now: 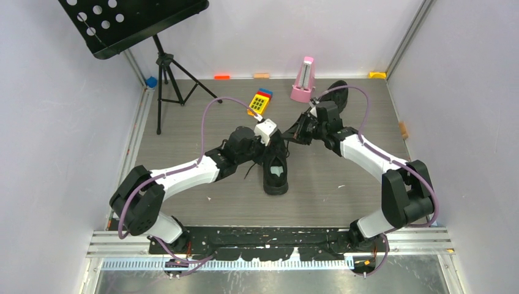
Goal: Tie the shoes
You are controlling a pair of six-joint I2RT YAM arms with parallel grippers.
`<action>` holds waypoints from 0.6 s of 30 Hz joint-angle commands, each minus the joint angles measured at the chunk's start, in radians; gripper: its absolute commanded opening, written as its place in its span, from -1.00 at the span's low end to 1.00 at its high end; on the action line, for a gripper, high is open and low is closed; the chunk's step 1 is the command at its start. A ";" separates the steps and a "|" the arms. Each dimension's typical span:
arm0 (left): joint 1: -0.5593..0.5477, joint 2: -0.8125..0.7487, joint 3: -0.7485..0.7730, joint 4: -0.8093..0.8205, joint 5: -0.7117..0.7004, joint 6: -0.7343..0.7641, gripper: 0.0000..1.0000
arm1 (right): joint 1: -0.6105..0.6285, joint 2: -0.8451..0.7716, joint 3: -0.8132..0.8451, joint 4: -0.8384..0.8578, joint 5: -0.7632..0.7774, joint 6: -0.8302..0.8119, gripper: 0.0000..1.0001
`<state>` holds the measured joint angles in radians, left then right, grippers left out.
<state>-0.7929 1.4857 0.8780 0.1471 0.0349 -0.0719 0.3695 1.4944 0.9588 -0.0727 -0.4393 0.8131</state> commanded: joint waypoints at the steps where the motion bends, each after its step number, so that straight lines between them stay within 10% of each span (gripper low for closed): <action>1: -0.003 -0.018 0.012 0.019 0.006 -0.008 -1.00 | -0.058 -0.014 0.067 -0.024 0.154 0.010 -0.87; 5: -0.003 -0.019 0.012 0.017 0.007 -0.008 -1.00 | -0.072 -0.048 0.041 -0.093 0.251 0.001 0.23; 18: -0.003 0.002 0.025 0.008 0.019 -0.015 -1.00 | -0.055 -0.173 -0.286 0.129 0.141 0.204 0.30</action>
<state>-0.7929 1.4860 0.8780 0.1440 0.0391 -0.0753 0.3004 1.3380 0.7090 -0.0788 -0.2752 0.9257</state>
